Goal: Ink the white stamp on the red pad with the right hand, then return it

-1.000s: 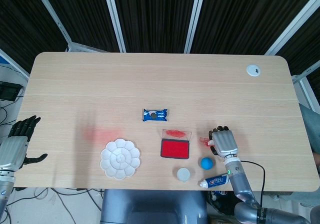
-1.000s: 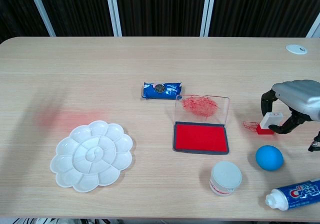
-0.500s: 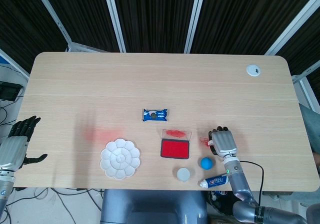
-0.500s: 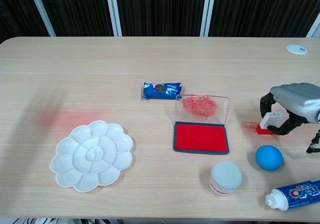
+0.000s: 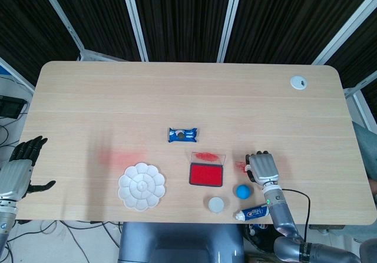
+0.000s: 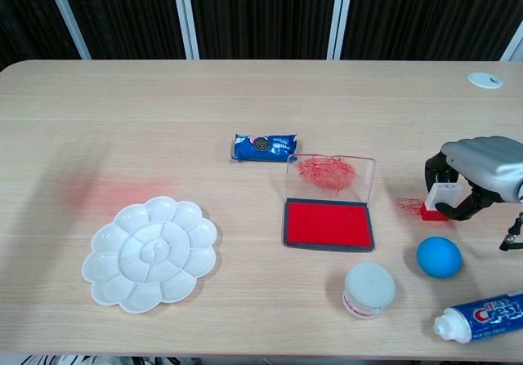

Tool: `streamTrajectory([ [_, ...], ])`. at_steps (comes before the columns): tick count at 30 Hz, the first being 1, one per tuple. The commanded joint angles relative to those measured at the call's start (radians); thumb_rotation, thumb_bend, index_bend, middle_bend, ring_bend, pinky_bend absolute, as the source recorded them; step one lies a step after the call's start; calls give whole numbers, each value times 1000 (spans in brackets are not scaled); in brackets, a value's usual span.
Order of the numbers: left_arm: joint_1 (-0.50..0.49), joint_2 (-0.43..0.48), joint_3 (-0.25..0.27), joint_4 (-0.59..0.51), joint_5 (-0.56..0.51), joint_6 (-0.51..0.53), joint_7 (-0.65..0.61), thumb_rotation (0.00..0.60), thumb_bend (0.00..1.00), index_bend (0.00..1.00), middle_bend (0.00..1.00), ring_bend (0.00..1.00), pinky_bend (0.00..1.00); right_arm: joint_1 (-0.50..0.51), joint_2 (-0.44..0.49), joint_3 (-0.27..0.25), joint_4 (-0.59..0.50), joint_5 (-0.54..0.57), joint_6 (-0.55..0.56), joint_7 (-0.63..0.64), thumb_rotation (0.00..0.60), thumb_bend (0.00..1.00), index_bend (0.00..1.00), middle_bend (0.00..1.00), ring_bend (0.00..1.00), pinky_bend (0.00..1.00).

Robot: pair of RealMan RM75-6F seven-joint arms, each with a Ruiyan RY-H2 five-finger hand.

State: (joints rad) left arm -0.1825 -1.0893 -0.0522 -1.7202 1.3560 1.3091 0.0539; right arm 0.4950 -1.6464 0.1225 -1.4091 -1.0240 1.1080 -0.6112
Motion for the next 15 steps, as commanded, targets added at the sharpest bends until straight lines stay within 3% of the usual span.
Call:
streamTrajectory([
  [1, 0, 0, 0, 0, 0, 0, 0, 600, 0, 0, 0, 0, 0, -4, 4, -3, -3, -18, 9, 17, 600, 573, 686, 572, 420, 403],
  [15, 1, -1, 1, -3, -1, 2, 2, 600, 0, 0, 0, 0, 0, -23, 92, -14, -140, -157, 78, 101, 600, 592, 721, 599, 457, 459],
])
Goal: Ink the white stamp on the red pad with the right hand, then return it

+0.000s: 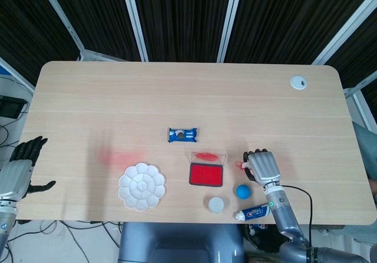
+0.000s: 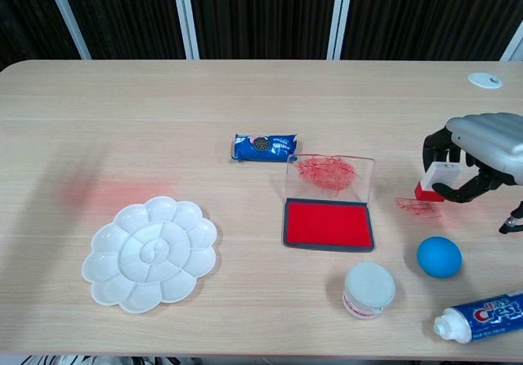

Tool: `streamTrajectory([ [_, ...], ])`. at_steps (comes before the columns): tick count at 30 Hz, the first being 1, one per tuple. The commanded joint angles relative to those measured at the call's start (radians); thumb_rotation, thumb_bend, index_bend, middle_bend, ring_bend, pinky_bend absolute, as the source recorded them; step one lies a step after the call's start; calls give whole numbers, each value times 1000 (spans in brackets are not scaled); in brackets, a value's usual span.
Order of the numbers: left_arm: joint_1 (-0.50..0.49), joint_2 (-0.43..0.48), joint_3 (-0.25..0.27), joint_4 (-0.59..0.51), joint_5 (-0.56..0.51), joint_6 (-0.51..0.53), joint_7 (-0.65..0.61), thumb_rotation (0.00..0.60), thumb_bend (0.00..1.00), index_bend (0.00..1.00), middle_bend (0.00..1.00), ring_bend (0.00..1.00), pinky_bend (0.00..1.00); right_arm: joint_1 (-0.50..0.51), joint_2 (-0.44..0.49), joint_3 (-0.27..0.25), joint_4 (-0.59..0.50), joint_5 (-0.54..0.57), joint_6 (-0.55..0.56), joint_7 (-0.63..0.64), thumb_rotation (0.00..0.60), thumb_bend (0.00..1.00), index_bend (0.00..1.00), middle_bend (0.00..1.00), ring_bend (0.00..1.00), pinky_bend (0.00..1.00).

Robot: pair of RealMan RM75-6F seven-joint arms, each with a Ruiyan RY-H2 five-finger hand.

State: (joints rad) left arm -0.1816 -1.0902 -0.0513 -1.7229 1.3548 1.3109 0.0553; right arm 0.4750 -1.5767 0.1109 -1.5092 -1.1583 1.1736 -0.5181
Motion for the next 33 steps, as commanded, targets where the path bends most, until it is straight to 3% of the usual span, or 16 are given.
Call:
streamTrajectory([
  [1, 0, 0, 0, -1, 0, 1, 1, 600, 0, 0, 0, 0, 0, -4, 29, -4, -56, -31, 16, 6, 600, 592, 723, 601, 461, 464],
  [11, 1, 1, 3, -2, 6, 1, -2, 600, 0, 0, 0, 0, 0, 11, 50, -11, -237, -60, 33, -86, 600, 592, 727, 605, 467, 465],
  [17, 1, 4, 3, -2, 8, 2, -7, 600, 0, 0, 0, 0, 0, 34, -21, 10, -278, -11, 39, -172, 600, 595, 730, 608, 468, 465],
  [33, -3, 10, 2, -4, 3, -9, -17, 600, 0, 0, 0, 0, 0, 105, -233, 46, -141, 97, 38, -289, 600, 598, 733, 609, 469, 465],
])
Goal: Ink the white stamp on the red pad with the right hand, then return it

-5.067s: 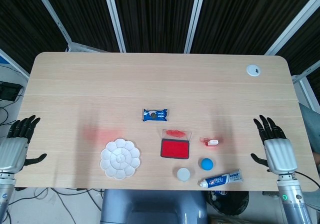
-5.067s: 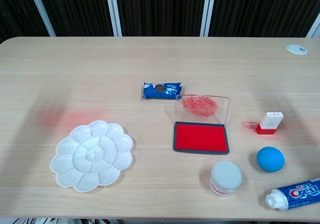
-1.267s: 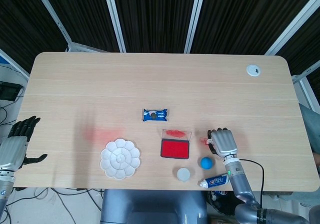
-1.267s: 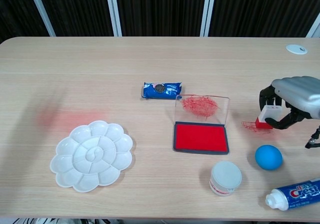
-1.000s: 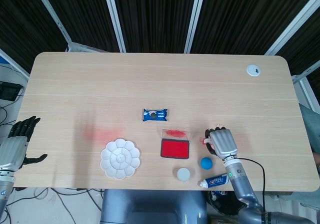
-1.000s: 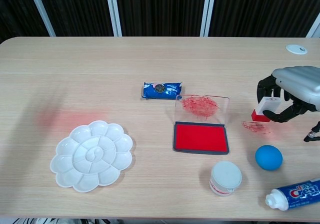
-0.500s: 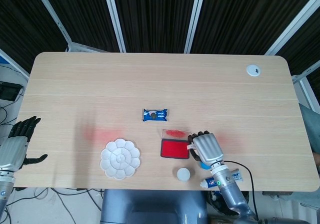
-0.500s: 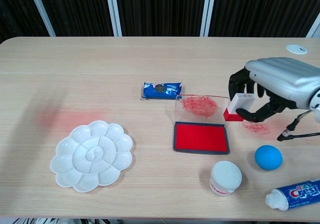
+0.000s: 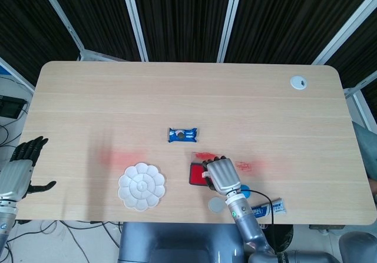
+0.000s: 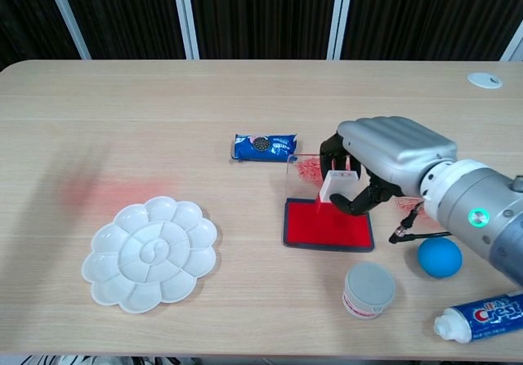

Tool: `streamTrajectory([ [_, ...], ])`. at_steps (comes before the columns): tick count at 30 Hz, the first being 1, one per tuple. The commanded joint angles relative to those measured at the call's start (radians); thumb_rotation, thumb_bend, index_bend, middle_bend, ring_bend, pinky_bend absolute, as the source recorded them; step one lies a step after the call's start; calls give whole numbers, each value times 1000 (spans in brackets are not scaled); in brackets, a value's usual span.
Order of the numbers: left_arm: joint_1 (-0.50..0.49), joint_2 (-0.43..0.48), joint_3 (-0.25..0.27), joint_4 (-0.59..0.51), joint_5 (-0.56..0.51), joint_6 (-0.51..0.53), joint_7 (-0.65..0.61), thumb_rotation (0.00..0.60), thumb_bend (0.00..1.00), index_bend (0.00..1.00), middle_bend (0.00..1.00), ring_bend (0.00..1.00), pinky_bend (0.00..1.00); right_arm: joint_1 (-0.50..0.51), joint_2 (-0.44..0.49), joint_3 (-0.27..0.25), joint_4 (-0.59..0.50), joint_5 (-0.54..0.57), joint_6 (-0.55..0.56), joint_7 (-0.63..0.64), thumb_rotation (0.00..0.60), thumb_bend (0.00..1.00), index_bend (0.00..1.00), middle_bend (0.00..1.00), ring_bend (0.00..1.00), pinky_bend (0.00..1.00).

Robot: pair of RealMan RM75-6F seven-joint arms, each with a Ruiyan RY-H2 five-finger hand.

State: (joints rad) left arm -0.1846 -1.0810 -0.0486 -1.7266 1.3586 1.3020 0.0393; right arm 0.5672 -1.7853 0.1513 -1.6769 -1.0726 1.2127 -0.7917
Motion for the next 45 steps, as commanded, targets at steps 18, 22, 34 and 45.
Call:
streamTrajectory([
  [18, -5, 13, 1, -9, -9, -18, -16, 600, 0, 0, 0, 0, 0, 32, -133, 7, 182, 86, -5, -40, 600, 599, 734, 610, 469, 465],
  [22, -6, 13, 2, -10, -10, -21, -17, 600, 0, 0, 0, 0, 0, 34, -145, 10, 193, 89, -7, -31, 600, 600, 735, 611, 469, 465],
  [34, -6, 14, 2, -12, -11, -21, -18, 600, 0, 0, 0, 0, 0, 31, -158, 5, 219, 91, -8, -18, 600, 601, 737, 611, 469, 465],
  [45, -6, 15, 2, -11, -11, -20, -20, 600, 0, 0, 0, 0, 0, 25, -161, -5, 223, 93, -10, -21, 600, 602, 739, 612, 469, 465],
])
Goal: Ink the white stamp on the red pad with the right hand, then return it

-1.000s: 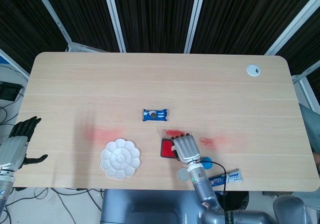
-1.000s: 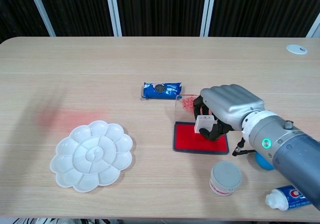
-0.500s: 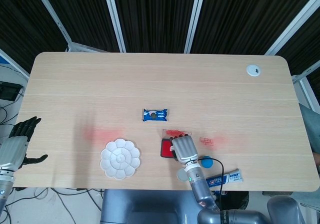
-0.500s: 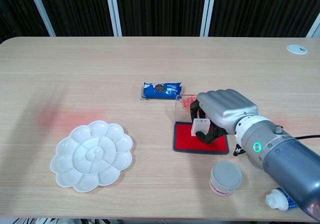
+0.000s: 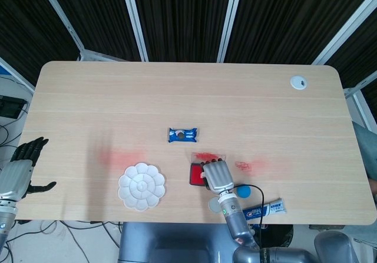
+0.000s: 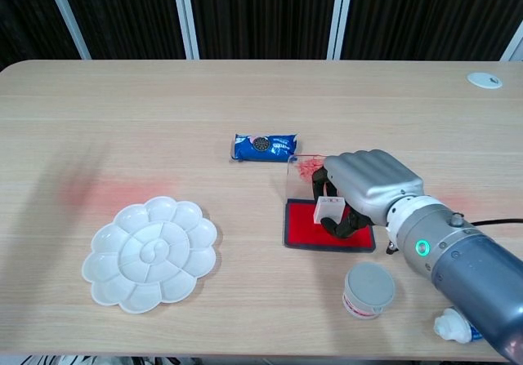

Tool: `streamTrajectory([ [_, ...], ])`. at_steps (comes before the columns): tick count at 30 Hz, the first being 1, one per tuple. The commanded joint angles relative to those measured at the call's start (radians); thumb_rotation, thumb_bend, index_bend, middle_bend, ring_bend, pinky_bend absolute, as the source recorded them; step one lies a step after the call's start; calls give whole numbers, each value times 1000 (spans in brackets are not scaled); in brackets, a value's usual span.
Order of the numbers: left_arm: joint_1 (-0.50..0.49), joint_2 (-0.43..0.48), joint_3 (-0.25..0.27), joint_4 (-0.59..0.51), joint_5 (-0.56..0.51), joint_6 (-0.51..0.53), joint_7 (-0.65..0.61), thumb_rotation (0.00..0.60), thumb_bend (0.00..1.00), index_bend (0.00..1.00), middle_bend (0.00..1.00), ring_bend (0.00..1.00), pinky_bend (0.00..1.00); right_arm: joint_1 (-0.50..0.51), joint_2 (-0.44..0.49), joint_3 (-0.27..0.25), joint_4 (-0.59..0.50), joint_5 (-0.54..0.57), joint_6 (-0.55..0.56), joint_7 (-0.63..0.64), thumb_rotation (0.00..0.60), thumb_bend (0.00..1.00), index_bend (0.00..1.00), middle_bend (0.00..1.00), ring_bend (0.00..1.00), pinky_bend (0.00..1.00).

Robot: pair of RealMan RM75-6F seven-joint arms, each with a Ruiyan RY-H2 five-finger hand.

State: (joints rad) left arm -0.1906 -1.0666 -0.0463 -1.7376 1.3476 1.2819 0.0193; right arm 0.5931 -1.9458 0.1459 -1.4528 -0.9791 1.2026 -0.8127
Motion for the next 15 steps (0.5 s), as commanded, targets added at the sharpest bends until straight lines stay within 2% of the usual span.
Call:
streamTrajectory([
  [1, 0, 0, 0, 0, -1, 0, 0, 600, 0, 0, 0, 0, 0, 0, 0, 1, -2, 0, 1, 0, 600, 602, 739, 612, 469, 465],
  [15, 1, -3, -1, 0, -2, 3, 4, 600, 0, 0, 0, 0, 0, 0, 15, 18, -45, -38, 29, 14, 600, 602, 739, 612, 469, 465],
])
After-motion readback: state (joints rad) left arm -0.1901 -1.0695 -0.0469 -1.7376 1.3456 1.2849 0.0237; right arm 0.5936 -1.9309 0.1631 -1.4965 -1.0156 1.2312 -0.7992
